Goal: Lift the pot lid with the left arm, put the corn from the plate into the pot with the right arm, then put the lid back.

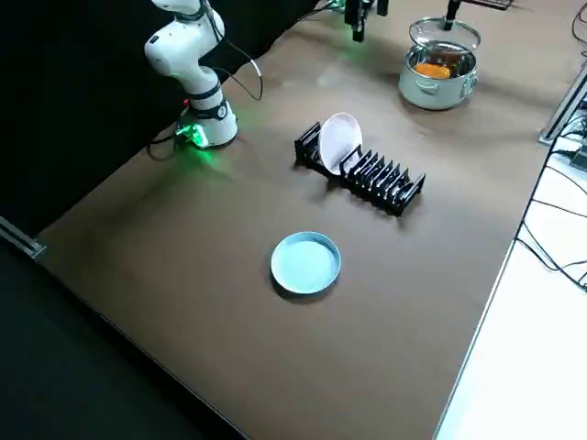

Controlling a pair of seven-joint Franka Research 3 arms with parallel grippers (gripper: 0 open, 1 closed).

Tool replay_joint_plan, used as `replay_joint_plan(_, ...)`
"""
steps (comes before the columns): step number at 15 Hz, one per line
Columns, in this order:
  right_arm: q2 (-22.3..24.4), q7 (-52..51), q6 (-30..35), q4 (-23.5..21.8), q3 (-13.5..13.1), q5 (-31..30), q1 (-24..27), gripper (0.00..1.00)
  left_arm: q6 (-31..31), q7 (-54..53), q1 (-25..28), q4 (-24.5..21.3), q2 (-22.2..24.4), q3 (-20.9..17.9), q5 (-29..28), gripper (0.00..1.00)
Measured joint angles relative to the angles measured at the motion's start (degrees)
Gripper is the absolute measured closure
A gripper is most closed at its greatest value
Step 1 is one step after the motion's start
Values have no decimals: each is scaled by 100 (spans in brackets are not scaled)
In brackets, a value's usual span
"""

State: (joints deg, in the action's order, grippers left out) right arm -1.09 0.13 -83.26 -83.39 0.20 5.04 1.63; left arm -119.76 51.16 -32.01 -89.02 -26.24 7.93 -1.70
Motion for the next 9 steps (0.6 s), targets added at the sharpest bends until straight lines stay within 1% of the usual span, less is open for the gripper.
replay_joint_plan(2, 216, 0, -46, -325, 34, -113, -5, 0, -294, 68, -60, 1, -108, -12, -181, 49)
replay_joint_plan(5, 495, 1, -405, -860, 92, -189, -24, 0, -740, 93, -156, 6, -270, -18, -337, 49)
replay_joint_plan(7, 568, 2, -470, -1034, 95, -215, -22, 0, -819, 107, -241, 9, -346, -25, -351, 49)
replay_joint_plan(9, 584, 2, -474, -1078, 80, -222, -16, 0, -833, 129, -309, 9, -418, -38, -357, 49)
